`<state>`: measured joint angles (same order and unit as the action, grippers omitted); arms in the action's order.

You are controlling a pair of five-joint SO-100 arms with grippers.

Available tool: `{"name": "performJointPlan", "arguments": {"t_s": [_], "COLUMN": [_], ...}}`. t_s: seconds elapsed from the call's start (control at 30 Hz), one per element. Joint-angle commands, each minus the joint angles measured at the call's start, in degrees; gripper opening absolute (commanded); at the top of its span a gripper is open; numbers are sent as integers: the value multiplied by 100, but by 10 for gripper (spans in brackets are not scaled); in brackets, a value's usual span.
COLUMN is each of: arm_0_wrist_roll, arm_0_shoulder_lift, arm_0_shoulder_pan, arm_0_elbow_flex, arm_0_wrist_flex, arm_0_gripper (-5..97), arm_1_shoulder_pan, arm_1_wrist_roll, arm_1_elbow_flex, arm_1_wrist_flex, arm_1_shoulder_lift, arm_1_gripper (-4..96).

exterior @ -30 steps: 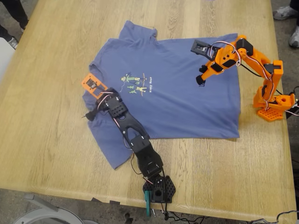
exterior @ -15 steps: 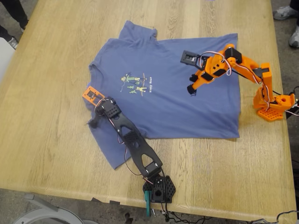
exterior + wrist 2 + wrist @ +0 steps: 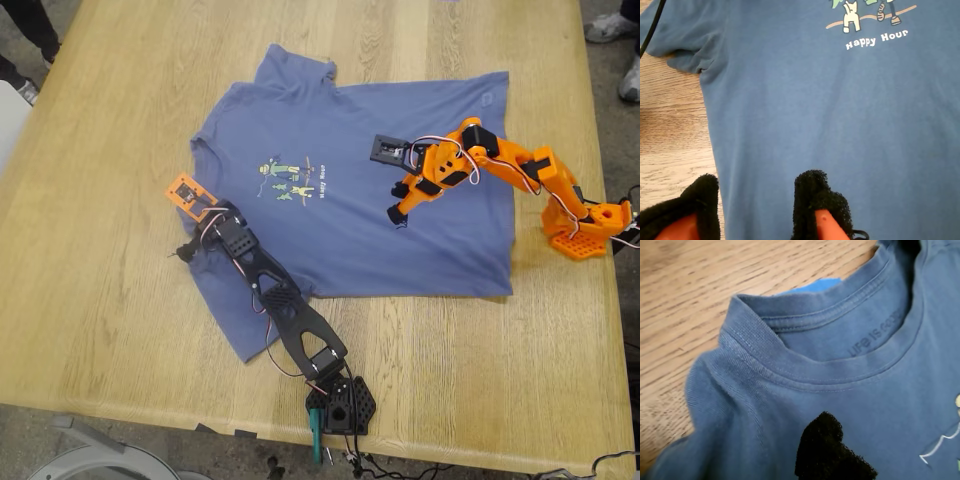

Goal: Fold a T-shirt

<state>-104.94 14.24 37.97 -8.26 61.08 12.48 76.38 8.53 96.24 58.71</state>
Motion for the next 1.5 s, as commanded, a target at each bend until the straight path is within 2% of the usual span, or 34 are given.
{"name": "performJointPlan", "arguments": {"t_s": [0.0,0.4,0.6,0.73,0.9,1.0,1.47], "arm_0_wrist_roll": [26,123,404,475,360,325,290], "arm_0_shoulder_lift": [97,-1037,-1336,-1345,-1354,-1283,-712], "arm_0_shoulder_pan": [9,-88,-114,-88,-79,-97,-141], "arm_0_elbow_flex": [-299,-580,-747,-817,-1063,-1090,-1090], "arm_0_wrist_flex": [-466,-1002,-809,-606,-290,-158,281], "arm_0_gripper": [641,604,412,278,115,54,1], "arm_1_shoulder_pan": [88,211,158,141,-97,-193,-519], "arm_1_wrist_roll": [-35,-132,-70,-79,-141,-229,-193], "arm_1_elbow_flex": [-281,-527,-1600,-1600,-1600,-1600,-1600], "arm_1_wrist_flex": [9,18,35,18,-88,-255,-791], "arm_1_shoulder_lift": [18,-378,-1345,-1573,-1863,-2065,-2927], "arm_1_gripper": [242,241,211,212,233,242,255]}}
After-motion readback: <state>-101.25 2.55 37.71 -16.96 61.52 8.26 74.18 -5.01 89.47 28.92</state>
